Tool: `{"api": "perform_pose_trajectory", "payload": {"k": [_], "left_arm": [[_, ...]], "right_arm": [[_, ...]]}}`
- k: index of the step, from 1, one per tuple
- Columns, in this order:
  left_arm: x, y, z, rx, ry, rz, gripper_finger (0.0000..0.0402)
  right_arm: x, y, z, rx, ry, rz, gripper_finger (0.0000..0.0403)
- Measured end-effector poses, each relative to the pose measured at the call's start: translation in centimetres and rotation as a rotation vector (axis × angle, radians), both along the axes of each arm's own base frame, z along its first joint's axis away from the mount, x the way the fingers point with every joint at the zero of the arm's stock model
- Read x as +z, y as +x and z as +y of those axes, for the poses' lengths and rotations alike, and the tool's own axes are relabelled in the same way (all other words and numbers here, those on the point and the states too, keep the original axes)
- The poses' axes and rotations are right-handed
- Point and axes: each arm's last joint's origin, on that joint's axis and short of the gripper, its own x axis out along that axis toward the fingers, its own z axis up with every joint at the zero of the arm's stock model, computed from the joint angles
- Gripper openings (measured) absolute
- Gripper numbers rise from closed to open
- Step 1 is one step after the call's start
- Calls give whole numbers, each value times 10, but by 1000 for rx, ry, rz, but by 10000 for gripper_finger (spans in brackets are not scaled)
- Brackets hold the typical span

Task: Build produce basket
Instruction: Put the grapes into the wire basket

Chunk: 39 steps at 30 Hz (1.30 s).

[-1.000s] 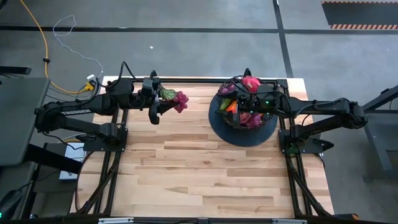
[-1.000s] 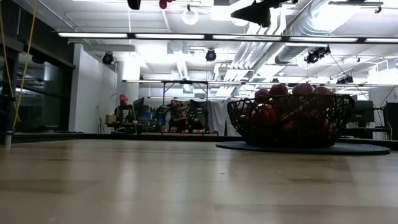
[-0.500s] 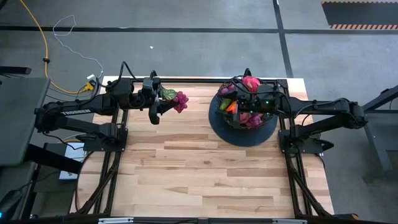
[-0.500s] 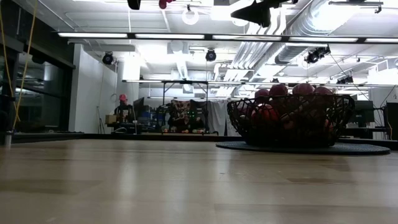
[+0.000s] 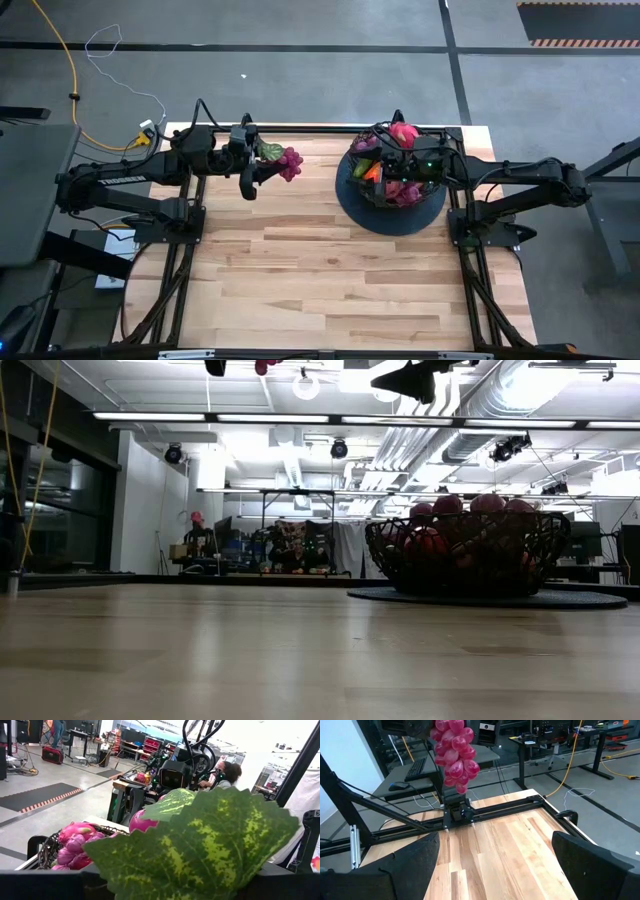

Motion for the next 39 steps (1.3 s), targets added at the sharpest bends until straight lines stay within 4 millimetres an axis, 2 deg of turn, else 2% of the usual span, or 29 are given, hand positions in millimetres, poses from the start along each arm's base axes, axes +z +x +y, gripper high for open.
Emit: {"api": "perform_pose_trajectory", "payload": {"k": [12, 17, 22, 29, 35, 39], "left_arm": [[-4, 1, 0, 0, -11, 38, 184], [-20, 18, 6, 13, -49, 115, 184], [-43, 50, 16, 16, -90, 178, 184], [-73, 116, 38, -7, -89, 180, 184], [-94, 170, 64, -26, -19, 219, 184], [-103, 197, 81, -7, 58, 246, 184]], "right_arm": [[3, 1, 0, 0, -5, -37, 375], [18, 1, 0, 0, -26, -185, 375], [26, 1, 0, 0, -38, -271, 375], [27, 0, 0, -1, -9, -287, 375], [33, -1, 0, 1, 23, -356, 375], [35, -1, 0, 1, 21, -371, 375]]}}
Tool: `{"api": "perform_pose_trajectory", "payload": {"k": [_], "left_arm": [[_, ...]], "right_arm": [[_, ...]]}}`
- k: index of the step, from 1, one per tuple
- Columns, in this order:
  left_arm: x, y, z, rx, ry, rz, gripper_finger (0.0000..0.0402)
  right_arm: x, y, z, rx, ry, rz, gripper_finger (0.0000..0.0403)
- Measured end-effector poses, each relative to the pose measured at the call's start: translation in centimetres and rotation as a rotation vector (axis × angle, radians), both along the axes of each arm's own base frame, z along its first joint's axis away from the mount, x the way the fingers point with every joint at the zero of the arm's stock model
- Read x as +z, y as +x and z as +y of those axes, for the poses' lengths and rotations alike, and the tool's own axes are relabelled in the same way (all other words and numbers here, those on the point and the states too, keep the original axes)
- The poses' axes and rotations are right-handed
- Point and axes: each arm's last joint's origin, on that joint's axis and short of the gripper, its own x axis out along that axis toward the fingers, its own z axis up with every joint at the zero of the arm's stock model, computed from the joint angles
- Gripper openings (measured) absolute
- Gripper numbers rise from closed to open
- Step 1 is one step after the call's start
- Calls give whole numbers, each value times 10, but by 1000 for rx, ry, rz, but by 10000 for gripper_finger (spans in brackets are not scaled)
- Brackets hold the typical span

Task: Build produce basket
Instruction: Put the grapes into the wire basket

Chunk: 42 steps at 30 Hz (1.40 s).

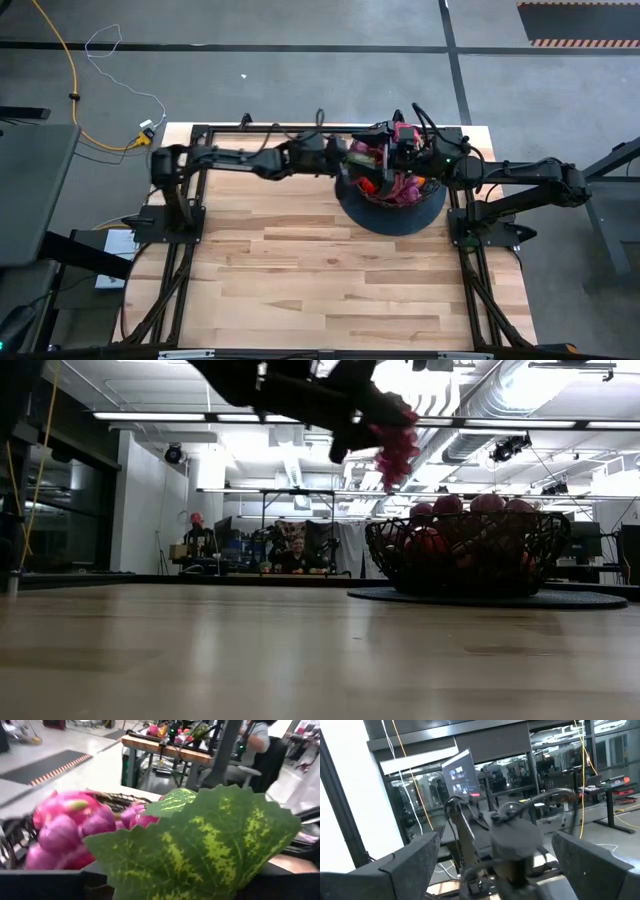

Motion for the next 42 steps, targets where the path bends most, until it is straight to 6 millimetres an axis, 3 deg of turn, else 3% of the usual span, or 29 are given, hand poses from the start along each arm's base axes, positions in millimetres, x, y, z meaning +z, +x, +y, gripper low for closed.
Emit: {"api": "perform_pose_trajectory", "payload": {"k": [7, 12, 28, 31, 35, 42], "left_arm": [[-15, 29, 25, 33, 57, 20, 184], [-22, 35, 34, 73, 102, 44, 192], [-26, 34, 34, 77, 110, 98, 328], [-14, 27, 35, 110, 122, 99, 339], [17, 7, 42, 133, 174, 99, 340], [86, -59, 53, 235, 153, 103, 336]], "right_arm": [[0, 0, 0, 0, 0, -1, 375], [0, 0, 0, 0, 0, 0, 375], [0, 0, 0, 0, 0, 0, 375], [0, 0, 0, 0, 0, 0, 375], [0, 0, 0, 0, 0, 0, 375], [-1, 0, 0, 3, 14, 5, 375]]}}
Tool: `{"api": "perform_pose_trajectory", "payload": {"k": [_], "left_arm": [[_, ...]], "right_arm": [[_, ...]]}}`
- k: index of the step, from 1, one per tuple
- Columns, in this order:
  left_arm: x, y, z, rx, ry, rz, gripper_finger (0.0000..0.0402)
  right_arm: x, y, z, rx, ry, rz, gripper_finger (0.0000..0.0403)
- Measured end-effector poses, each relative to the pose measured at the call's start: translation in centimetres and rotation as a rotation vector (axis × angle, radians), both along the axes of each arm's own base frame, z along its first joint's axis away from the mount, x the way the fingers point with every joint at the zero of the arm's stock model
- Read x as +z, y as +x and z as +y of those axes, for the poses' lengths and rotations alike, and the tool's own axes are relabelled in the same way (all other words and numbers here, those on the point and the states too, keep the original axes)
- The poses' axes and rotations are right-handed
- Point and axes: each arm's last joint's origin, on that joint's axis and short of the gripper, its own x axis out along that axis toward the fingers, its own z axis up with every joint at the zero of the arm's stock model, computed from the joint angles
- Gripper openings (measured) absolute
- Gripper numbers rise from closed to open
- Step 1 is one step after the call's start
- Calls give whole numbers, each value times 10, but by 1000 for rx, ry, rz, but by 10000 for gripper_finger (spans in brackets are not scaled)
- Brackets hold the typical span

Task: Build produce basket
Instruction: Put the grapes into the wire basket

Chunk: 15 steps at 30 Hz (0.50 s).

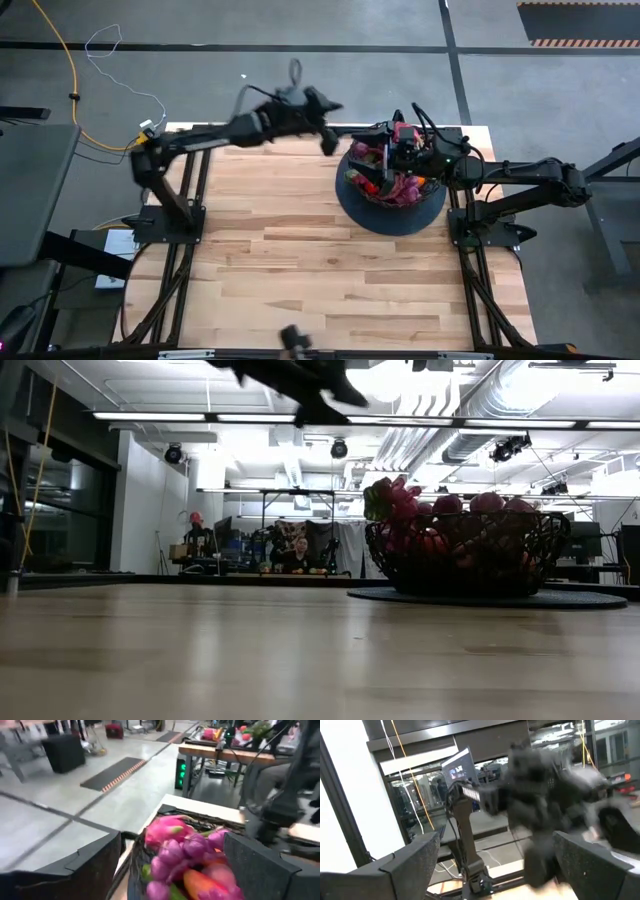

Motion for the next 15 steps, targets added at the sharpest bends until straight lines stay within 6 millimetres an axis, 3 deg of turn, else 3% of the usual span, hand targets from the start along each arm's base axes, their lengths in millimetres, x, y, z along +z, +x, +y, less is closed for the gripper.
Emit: {"api": "perform_pose_trajectory", "payload": {"k": [4, 8, 15], "left_arm": [[35, -46, -7, -51, -97, -24, 329], [60, -85, -32, -162, -103, -79, 299], [63, -144, -86, -179, -60, -202, 162]], "right_arm": [[-1, 0, -1, 6, 67, 5, 375], [-6, 1, -3, -45, 159, 33, 375], [-9, 1, -3, -45, 190, 67, 375]]}}
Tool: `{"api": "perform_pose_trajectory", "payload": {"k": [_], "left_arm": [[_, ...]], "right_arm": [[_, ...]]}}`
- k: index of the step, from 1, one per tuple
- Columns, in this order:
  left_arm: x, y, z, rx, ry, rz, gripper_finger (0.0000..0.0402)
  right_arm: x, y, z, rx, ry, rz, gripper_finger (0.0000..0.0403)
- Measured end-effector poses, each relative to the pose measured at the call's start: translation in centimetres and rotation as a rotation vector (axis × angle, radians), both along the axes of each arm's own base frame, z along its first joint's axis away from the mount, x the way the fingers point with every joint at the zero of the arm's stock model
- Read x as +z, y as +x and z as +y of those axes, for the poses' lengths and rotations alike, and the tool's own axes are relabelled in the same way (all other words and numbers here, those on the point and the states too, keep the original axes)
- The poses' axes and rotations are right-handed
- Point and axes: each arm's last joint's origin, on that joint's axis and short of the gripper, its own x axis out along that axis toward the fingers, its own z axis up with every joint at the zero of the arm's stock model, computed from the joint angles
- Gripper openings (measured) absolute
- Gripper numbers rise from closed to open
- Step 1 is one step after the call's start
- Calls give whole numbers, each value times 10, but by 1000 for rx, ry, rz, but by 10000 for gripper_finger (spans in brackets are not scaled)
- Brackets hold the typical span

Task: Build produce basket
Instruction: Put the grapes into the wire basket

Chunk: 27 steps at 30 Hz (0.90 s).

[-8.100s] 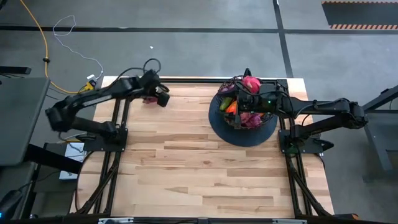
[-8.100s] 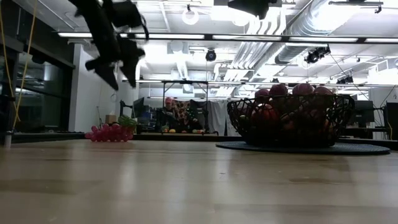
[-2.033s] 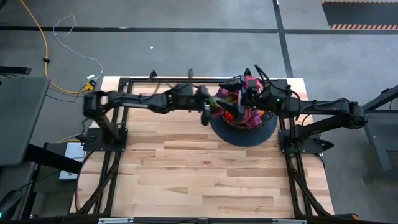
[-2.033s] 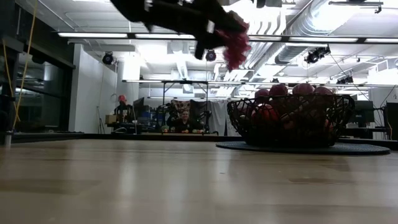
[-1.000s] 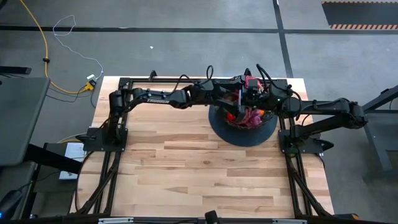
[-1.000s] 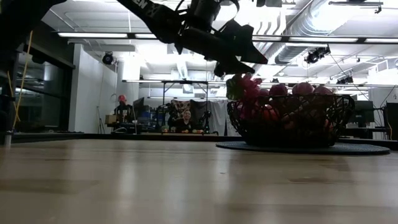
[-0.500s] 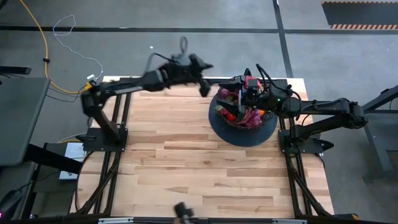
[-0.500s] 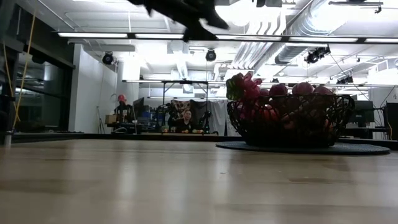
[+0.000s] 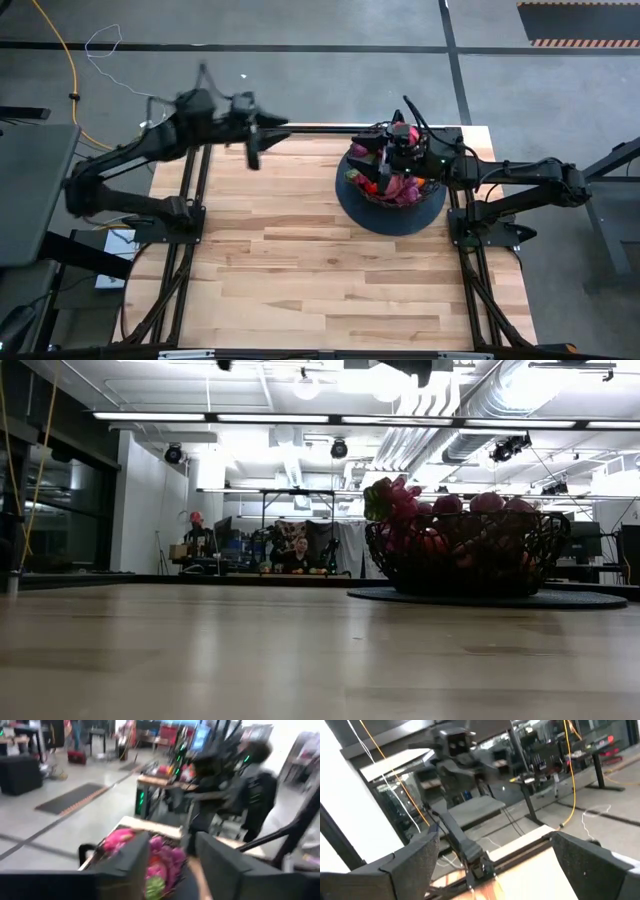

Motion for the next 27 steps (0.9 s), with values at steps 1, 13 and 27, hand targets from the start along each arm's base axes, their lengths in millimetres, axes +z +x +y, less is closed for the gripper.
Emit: {"api": "perform_pose_trajectory", "payload": {"k": [1, 13, 27], "left_arm": [[-1, -7, -7, -11, 1, -32, 137], [-25, -56, -61, -44, 4, -295, 13], [-28, -55, -61, 2, 2, -289, 2]], "right_arm": [[-1, 0, 0, 1, 3, 12, 375], [-33, 41, 7, 68, 69, 325, 259], [-112, 97, -15, -89, 162, 1010, 10]]}}
